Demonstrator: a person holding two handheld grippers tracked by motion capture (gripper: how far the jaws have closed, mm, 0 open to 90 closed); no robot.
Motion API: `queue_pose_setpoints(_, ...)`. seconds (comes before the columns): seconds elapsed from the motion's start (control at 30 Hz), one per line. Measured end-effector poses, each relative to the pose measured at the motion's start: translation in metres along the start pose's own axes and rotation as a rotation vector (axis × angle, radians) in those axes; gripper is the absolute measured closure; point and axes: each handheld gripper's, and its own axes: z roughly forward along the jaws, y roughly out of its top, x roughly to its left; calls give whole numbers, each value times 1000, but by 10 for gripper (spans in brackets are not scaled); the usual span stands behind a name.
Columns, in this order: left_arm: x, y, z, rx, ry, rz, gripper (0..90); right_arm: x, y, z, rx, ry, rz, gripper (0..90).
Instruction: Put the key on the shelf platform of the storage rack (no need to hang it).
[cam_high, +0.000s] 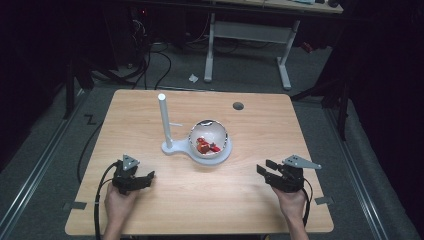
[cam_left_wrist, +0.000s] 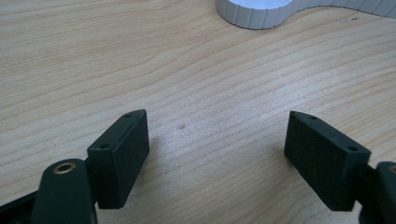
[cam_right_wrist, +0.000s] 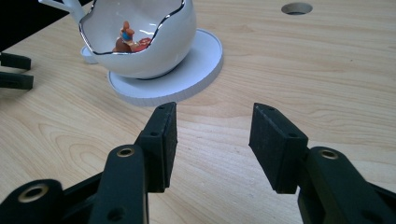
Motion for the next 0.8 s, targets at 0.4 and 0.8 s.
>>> queue_pose_setpoints(0.4,0,0,0,-3,0,-1,224,3,-9,19,38,-18,-37,535)
queue_pose_setpoints(0.8,0,0,0,-3,0,-1,224,2,-18,40,104,-76,-65,544)
